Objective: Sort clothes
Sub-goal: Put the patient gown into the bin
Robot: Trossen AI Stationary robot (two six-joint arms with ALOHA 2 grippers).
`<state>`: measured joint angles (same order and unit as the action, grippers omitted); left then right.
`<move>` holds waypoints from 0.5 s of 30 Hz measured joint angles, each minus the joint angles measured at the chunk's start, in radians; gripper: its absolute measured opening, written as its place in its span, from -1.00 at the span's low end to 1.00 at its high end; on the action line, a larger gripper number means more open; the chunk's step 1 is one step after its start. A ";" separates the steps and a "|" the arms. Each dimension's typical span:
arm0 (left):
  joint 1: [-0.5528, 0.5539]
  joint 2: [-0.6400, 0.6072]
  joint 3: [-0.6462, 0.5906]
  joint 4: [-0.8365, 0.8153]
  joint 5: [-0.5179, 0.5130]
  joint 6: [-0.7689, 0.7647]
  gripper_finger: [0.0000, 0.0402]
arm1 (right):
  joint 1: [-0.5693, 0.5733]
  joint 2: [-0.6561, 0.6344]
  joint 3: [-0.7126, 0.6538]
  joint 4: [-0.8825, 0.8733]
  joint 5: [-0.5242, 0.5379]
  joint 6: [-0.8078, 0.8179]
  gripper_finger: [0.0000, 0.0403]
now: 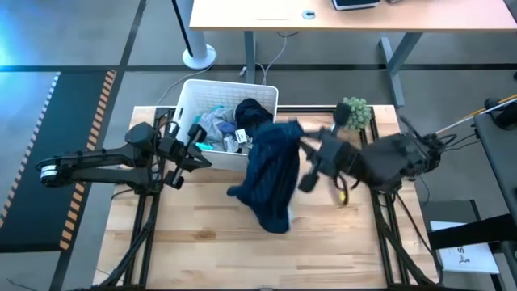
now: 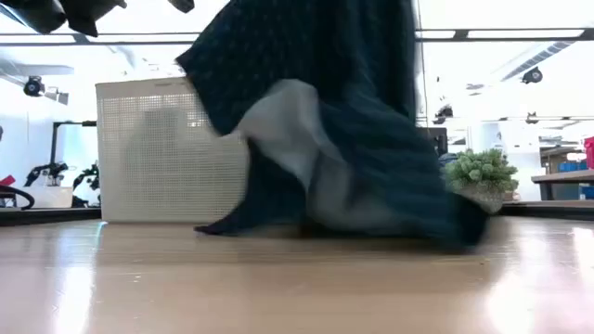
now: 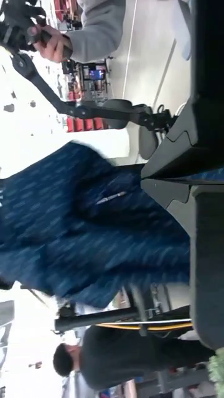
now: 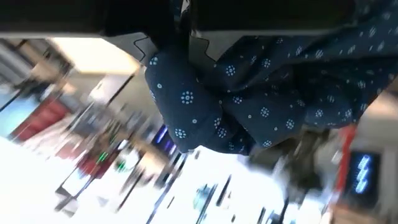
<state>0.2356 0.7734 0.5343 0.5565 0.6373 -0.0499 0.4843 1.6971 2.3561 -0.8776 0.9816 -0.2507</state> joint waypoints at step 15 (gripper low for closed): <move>-0.002 0.041 0.000 -0.003 -0.020 -0.042 -0.72 | -0.206 -0.004 0.000 0.564 -0.146 -0.449 -1.00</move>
<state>0.2335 0.8149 0.5343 0.5538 0.6175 -0.0920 0.2786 1.6931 2.3562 -0.3136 0.8354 -0.6999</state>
